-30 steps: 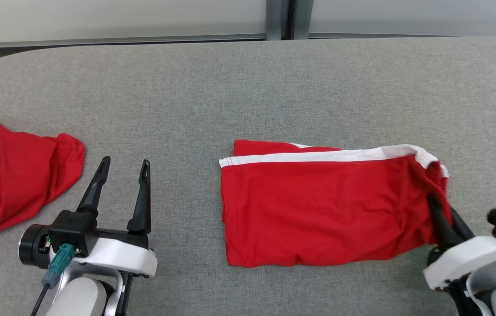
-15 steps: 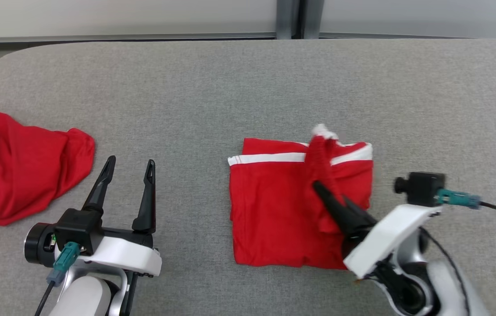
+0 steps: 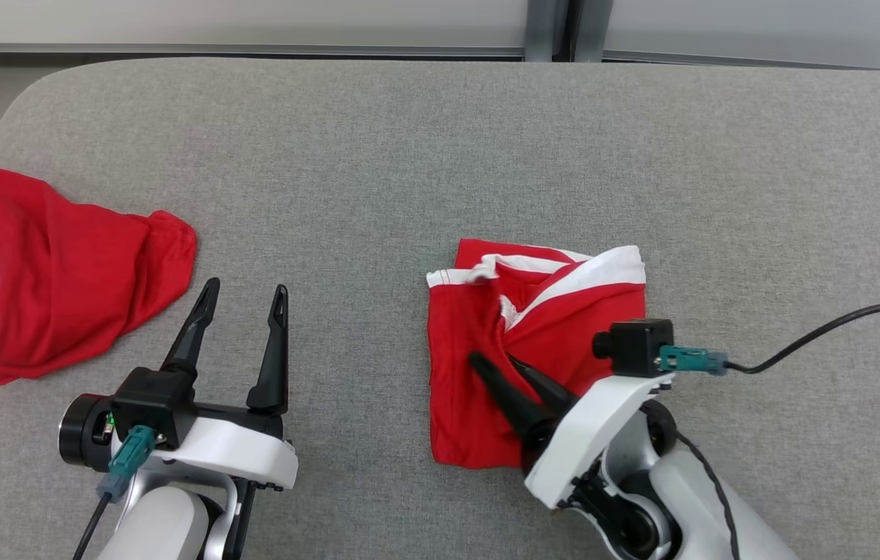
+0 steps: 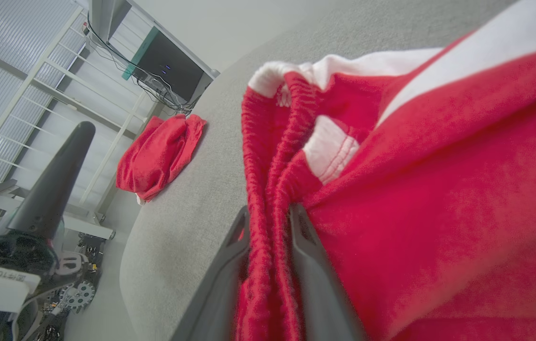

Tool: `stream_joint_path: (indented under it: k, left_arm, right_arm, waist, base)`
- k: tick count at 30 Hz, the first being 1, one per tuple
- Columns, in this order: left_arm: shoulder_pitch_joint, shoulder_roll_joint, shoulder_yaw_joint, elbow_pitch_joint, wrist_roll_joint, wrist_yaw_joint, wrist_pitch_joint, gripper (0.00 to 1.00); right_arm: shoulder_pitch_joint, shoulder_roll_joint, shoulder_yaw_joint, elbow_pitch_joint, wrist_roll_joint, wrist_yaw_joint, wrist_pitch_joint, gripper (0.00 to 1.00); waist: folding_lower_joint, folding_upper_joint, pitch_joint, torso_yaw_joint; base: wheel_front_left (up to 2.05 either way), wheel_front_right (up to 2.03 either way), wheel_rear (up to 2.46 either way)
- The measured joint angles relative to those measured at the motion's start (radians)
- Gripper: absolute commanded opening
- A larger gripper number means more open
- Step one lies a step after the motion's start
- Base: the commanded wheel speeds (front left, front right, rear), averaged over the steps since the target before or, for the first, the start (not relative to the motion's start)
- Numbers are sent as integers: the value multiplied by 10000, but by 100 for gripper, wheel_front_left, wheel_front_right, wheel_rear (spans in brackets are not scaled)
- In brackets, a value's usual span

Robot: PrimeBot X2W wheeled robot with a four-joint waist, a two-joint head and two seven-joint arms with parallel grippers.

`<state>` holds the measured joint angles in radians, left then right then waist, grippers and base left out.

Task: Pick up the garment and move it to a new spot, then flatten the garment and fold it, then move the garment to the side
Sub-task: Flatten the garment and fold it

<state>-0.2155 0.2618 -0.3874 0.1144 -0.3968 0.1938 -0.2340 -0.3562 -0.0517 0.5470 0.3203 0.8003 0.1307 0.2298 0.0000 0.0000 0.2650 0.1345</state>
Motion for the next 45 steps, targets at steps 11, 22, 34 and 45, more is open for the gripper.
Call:
stream_joint_path:
  k: [11, 22, 34, 45]
  left_arm:
    - [-56, -36, -35, 117, -29, 15, -52, 100]
    - [174, 150, 132, 138, -188, 117, -86, 100]
    - [755, 426, 192, 182, -349, 276, 48, 100]
    - [1703, 591, 38, -12, -441, 472, 397, 100]
  right_arm:
    - [-562, -849, 631, -125, -1279, 0, -3204, 100]
    - [504, -1689, -2332, -240, -3189, 0, -4587, 100]
    - [2233, -1653, -4178, -1302, -4608, 0, -3990, 100]
    - [3676, -1354, -4673, -2460, -5024, 0, -3083, 100]
  waist:
    - [0, 0, -153, -69]
    - [0, 0, -459, -346]
    - [0, 0, -1206, -656]
    - [0, 0, -2413, -841]
  base:
    - [0, 0, 0]
    - [0, 0, 0]
    - [0, 0, 0]
    - [0, 0, 0]
